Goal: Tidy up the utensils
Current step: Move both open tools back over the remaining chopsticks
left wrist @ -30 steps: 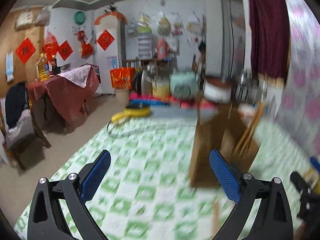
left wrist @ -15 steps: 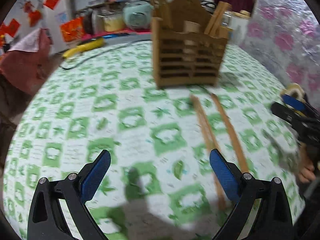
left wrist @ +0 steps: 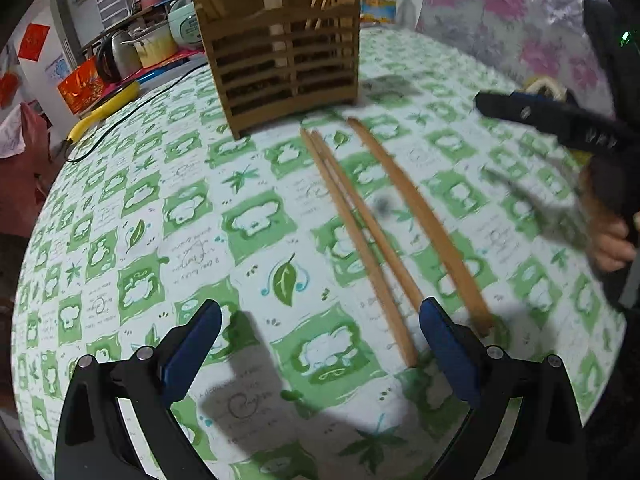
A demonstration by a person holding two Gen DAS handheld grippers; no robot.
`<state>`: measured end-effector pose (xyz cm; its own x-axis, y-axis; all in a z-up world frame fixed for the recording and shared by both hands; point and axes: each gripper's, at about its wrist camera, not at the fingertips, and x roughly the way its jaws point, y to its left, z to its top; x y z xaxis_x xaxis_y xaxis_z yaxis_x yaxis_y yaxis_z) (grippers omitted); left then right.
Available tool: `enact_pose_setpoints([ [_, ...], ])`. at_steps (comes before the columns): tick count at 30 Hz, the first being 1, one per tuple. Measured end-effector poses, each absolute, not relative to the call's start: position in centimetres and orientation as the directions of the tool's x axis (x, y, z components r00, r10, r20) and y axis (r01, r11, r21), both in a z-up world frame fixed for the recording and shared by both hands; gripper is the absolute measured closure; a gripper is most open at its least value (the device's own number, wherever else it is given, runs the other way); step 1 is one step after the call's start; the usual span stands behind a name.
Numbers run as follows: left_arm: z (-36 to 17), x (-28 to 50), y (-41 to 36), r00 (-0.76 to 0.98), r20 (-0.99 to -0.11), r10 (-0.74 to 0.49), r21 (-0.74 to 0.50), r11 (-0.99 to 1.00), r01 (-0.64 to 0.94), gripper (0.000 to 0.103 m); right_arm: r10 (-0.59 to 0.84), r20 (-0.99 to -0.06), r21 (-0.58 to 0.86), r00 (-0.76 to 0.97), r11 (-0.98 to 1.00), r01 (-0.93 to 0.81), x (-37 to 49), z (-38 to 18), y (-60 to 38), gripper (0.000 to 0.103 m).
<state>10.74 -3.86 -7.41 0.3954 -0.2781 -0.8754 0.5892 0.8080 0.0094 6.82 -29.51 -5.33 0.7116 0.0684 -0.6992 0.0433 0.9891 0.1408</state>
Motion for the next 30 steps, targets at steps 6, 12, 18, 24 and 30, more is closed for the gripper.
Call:
enact_pose_setpoints([
  [6, -7.7, 12.6, -1.4, 0.452, -0.878, -0.161, 0.065, 0.893, 0.445, 0.005, 0.067, -0.696, 0.143, 0.715, 0.989, 0.046, 6.7, -5.2, -29.7, 0.006],
  [12, -7.6, 14.0, 0.4, 0.451, -0.882, -0.136, 0.04, 0.932, 0.359, 0.005, 0.189, -0.704, 0.165, 0.685, 0.981, -0.102, 5.5, -5.5, -27.8, 0.006],
  [18, -7.7, 13.8, -0.3, 0.456, -0.883, -0.115, 0.07, 0.927, 0.369, 0.005, 0.25, -0.778, 0.024, 0.576, 0.929, -0.37, 2.6, -7.4, -22.4, 0.006],
  [24, -8.0, 14.4, 0.4, 0.421, -0.895, -0.147, 0.012, 0.936, 0.353, 0.004, 0.221, -0.829, -0.062, 0.514, 0.877, -0.476, 1.9, -8.5, -19.4, 0.006],
  [30, -8.0, 14.4, 0.5, 0.423, -0.894, -0.145, 0.014, 0.937, 0.35, 0.004, 0.198, -0.839, -0.037, 0.507, 0.909, -0.415, 1.8, -8.8, -22.0, 0.006],
])
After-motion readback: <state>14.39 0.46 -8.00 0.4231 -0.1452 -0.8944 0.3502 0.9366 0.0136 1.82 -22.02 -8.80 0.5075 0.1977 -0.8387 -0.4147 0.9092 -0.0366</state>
